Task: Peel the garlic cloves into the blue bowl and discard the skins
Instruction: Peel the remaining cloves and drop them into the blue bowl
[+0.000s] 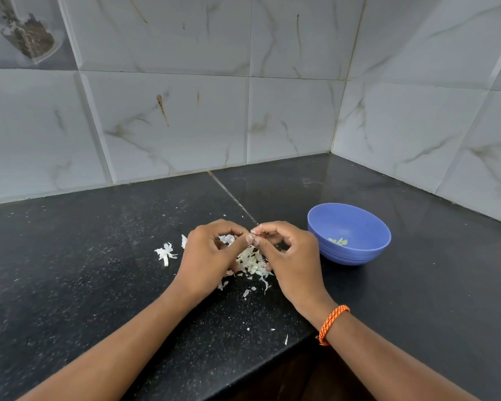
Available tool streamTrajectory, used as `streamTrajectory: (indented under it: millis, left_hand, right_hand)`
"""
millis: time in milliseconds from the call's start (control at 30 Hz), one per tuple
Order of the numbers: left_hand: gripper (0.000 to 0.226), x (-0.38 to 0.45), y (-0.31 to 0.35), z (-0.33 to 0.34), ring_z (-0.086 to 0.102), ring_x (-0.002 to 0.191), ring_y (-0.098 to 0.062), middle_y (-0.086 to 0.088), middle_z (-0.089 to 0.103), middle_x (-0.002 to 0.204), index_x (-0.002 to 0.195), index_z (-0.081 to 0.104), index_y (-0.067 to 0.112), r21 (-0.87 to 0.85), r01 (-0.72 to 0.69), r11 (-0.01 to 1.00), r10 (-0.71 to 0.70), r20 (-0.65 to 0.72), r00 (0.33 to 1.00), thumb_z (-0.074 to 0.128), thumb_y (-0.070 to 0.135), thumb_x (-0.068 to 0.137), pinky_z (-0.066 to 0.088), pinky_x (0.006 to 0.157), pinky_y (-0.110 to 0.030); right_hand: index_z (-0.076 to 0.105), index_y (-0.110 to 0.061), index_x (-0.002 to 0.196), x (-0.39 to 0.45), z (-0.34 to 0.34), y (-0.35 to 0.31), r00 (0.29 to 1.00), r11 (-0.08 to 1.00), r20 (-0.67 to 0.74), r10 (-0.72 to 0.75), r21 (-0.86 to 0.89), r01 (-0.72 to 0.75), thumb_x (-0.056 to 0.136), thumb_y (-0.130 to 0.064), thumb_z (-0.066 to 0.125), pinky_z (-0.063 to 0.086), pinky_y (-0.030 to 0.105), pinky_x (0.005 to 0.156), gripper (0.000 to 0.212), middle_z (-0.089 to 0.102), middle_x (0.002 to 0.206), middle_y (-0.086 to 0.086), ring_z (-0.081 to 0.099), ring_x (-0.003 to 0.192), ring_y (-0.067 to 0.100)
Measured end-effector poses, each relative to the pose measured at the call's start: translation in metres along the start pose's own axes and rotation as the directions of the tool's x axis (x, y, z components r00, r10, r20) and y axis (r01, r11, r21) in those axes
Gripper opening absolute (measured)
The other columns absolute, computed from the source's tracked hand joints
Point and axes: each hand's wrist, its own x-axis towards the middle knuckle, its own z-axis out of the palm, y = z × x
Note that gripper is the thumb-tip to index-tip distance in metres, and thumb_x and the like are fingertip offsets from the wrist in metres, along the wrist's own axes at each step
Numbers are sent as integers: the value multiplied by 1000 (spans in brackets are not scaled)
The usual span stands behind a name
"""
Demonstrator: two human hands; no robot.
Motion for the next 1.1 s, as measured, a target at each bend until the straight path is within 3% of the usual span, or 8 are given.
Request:
streamTrajectory:
  millis: [200, 367, 467, 567, 700, 867, 967, 1100]
  left_hand:
    - [10, 0, 1, 0, 72, 56, -35, -10, 78, 72, 92, 84, 19, -79, 46, 996, -45, 15, 999, 81, 28, 96, 52, 50, -33]
    - [6, 0, 3, -2, 75, 64, -28, -4, 82, 85, 94, 85, 11, -160, 70, 985, -63, 48, 997, 82, 17, 95, 52, 49, -31]
    - [7, -1, 4, 0, 73, 60, -26, -7, 82, 86, 99, 84, 11, -199, 77, 977, -65, 66, 996, 83, 15, 93, 52, 47, -30]
    - [16, 0, 1, -1, 71, 61, -27, -16, 79, 90, 103, 80, 10, -304, 101, 947, -92, 44, 995, 86, 15, 89, 51, 47, -29]
    - [22, 2, -1, -3, 74, 72, -27, -18, 78, 92, 109, 78, 9, -424, 129, 896, -125, 36, 991, 85, 8, 88, 60, 62, -34]
    - [28, 4, -2, -5, 76, 89, -30, -16, 78, 93, 107, 78, 6, -487, 135, 863, -136, 34, 990, 87, 0, 81, 66, 88, -39]
    - [28, 4, 0, -7, 76, 87, -29, -15, 78, 87, 103, 78, 4, -506, 132, 853, -139, 25, 990, 88, 2, 77, 66, 88, -39]
    - [22, 4, 3, -7, 76, 87, -36, -18, 77, 84, 100, 79, 5, -528, 134, 839, -135, 37, 990, 85, -1, 80, 65, 89, -45]
  right_hand:
    - [83, -18, 100, 0, 2, 7, 1000, 994, -2, -19, -111, 19, 93, -13, 82, 65, 44, 64, 9, 77, 89, -12, 77, 81, 14]
    - [75, -16, 100, 0, 2, 3, 999, 999, 24, 43, -7, -43, 101, -8, 71, 61, 38, 52, 9, 72, 78, -2, 68, 63, 13]
    - [71, -16, 100, 1, 0, 0, 999, 997, 24, 48, 65, -50, 102, -6, 68, 57, 33, 50, 11, 72, 81, 1, 67, 64, 16]
    - [68, -17, 107, 1, -1, -1, 998, 994, 53, 26, 109, -32, 105, -2, 61, 59, 39, 53, 17, 75, 90, 3, 72, 73, 22]
    - [69, -25, 117, -1, 0, -4, 998, 998, 64, 13, 67, -17, 102, -4, 66, 63, 43, 63, 27, 74, 103, -6, 73, 84, 19]
    - [77, -23, 111, -1, 3, 2, 997, 999, 77, 8, 37, -11, 98, -10, 75, 63, 41, 70, 18, 75, 104, -9, 74, 91, 18]
    - [79, -19, 109, 0, 3, 2, 995, 998, 101, 8, 56, -14, 98, -10, 76, 58, 30, 73, 15, 77, 102, -8, 75, 92, 18]
    - [79, -19, 109, 0, 3, 2, 994, 997, 105, -20, 74, 12, 98, -12, 76, 58, 32, 74, 13, 77, 101, -7, 75, 93, 20]
